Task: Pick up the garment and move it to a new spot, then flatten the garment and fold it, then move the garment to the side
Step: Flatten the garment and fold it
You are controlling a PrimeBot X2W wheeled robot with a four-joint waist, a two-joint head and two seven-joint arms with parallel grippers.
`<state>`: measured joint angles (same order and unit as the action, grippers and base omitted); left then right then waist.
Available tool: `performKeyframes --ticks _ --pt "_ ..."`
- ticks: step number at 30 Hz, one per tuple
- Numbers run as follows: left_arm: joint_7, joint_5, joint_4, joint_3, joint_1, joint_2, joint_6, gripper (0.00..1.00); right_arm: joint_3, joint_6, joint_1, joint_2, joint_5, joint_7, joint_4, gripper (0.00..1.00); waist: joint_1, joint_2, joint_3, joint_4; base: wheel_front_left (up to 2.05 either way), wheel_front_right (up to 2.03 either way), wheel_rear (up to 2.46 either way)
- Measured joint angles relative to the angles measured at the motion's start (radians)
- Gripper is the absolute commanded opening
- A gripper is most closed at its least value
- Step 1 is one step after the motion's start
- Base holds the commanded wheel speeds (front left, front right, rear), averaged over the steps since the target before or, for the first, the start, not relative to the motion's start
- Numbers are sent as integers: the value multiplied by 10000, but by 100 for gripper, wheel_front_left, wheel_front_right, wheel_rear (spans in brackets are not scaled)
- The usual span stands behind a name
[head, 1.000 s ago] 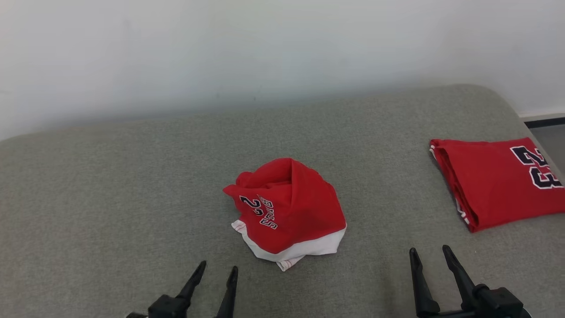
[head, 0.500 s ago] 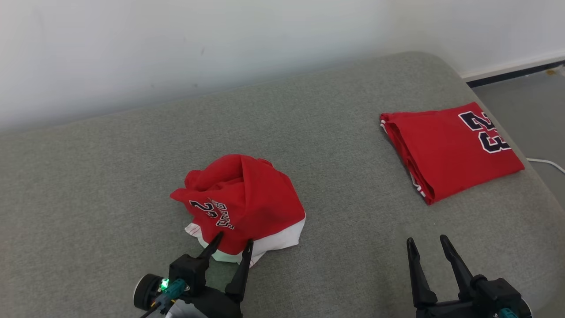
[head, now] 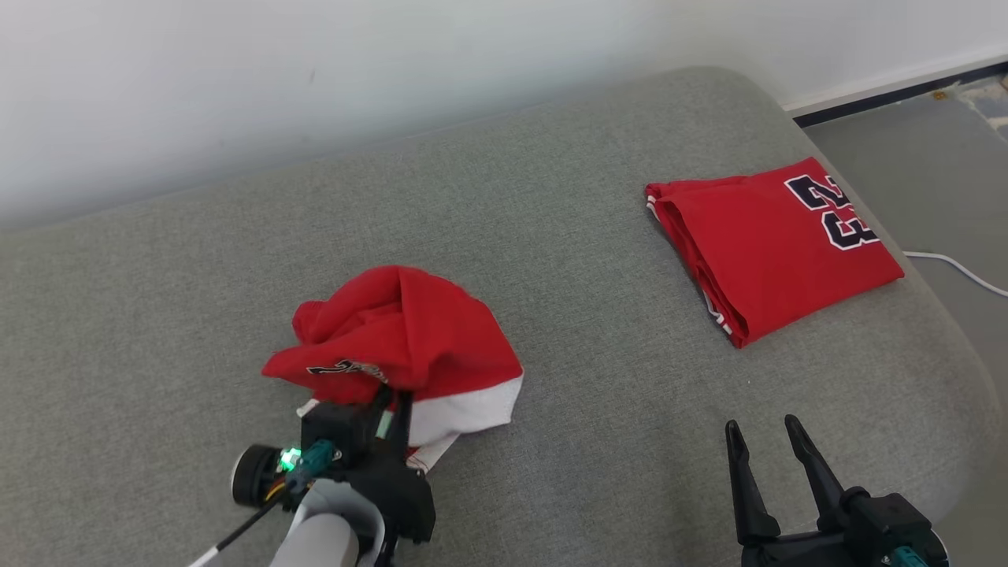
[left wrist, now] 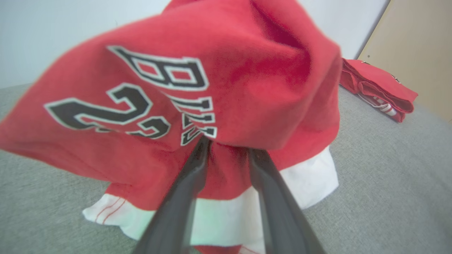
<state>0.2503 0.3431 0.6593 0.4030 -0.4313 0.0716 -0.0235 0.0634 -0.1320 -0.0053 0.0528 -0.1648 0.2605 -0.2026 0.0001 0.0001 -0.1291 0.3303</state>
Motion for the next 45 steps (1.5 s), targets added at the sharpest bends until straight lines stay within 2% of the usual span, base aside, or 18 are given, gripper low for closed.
performKeyframes --ticks 9,14,18,23,28,35,36,37,38,45 --pt "92 336 -790 217 -1319 -157 -506 0 -25 0 -58 -10 -10 12 -12 100 0 0 59 -210 0 0 0" --pt "115 1515 -2441 541 -2112 -190 -823 0 2 0 -59 -13 -71 12 -4 100 0 0 135 -312 0 0 0" --pt "123 2623 -4330 571 -2386 -222 -792 0 -27 0 -68 -12 -109 12 -6 100 -1 0 157 -442 0 0 0" --pt "123 2788 -5657 8 -2127 -228 -307 0 -56 0 -67 -13 -119 13 -6 100 -2 -1 195 -757 0 0 0" --pt "123 2328 -5118 -1034 -777 -211 403 0 -44 0 -45 -19 -117 13 -10 100 -2 0 219 -1258 0 0 0" --pt "121 1499 -2792 -2010 531 -196 698 0 0 0 -42 -21 -65 35 -19 100 -2 0 245 -2144 0 0 0" --pt "123 1338 -2552 -2096 582 -205 771 14 15 0 -44 -21 -52 35 -23 100 -2 0 254 -2268 0 0 0" --pt "121 1256 -2336 -2165 621 -211 780 97 29 2 -45 -21 -33 35 -27 100 -2 0 264 -2385 0 0 0" --pt "123 1170 -2148 -2209 653 -209 777 100 21 0 -46 -21 -33 35 -31 100 -2 0 277 -2496 0 0 0" --pt "123 755 -1198 -2385 894 -136 692 100 36 0 -35 -21 -23 35 -71 100 -2 0 406 -2983 0 0 0"
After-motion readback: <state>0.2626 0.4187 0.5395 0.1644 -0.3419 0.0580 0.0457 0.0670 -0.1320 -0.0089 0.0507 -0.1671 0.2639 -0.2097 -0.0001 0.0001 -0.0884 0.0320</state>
